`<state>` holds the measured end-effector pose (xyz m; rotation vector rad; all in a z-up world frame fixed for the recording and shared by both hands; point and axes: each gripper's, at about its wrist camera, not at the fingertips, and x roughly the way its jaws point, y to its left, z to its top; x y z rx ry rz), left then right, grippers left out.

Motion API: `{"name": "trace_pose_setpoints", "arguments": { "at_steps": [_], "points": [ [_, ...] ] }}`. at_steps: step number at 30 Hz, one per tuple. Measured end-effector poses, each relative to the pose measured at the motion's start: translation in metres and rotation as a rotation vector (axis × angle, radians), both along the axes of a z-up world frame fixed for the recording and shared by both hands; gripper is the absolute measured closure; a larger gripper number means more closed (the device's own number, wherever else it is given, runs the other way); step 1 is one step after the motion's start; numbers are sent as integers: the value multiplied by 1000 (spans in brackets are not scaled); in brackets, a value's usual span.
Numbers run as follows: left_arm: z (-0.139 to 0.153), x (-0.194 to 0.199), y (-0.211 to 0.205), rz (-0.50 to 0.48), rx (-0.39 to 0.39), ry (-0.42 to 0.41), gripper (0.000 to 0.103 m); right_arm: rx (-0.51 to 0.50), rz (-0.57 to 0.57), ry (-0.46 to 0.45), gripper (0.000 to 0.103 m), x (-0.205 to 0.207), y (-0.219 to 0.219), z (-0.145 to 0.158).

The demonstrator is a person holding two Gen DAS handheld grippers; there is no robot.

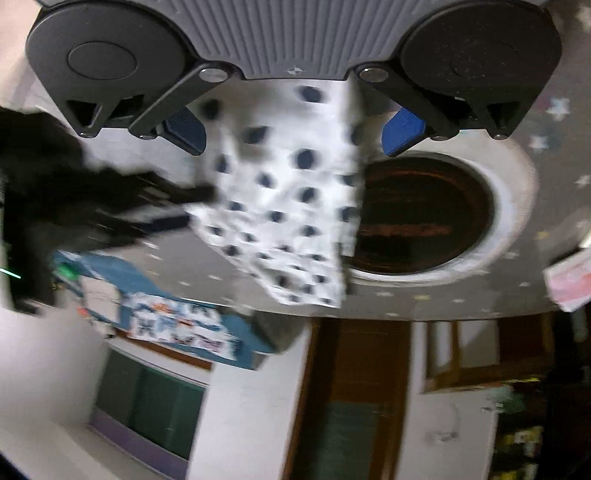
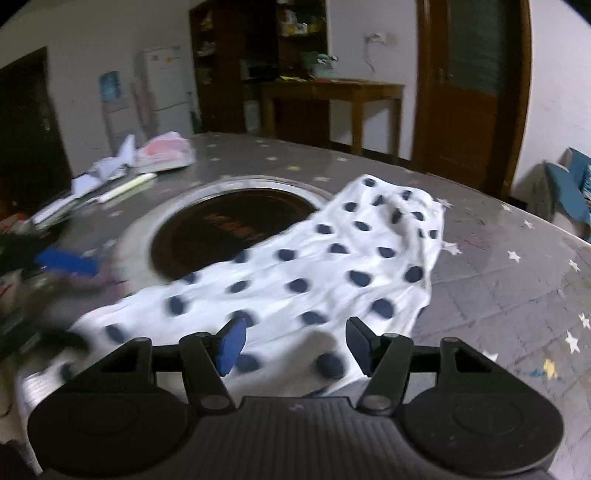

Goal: Fold clothes

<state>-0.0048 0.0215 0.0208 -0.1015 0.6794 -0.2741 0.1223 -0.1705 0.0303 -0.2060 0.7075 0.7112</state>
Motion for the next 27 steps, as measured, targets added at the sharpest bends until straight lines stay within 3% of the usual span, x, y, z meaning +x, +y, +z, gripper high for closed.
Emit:
{"name": "trace_pose_setpoints", "arguments": {
  "at_steps": [8,14,19,27],
  "points": [
    [-18,-4,-26,-172,-36,23,0,-60,-117,62,41,48,-2,-28],
    [-36,0,-18,-186,-53,81,0,-74,-23,18,42,56,26,-13],
    [-43,3,-12,-189,-86,108,0,-129,39,36,43,80,67,-30],
    [-43,5,-5,-200,-127,119,0,-129,61,24,42,128,106,-37]
  ]
}}
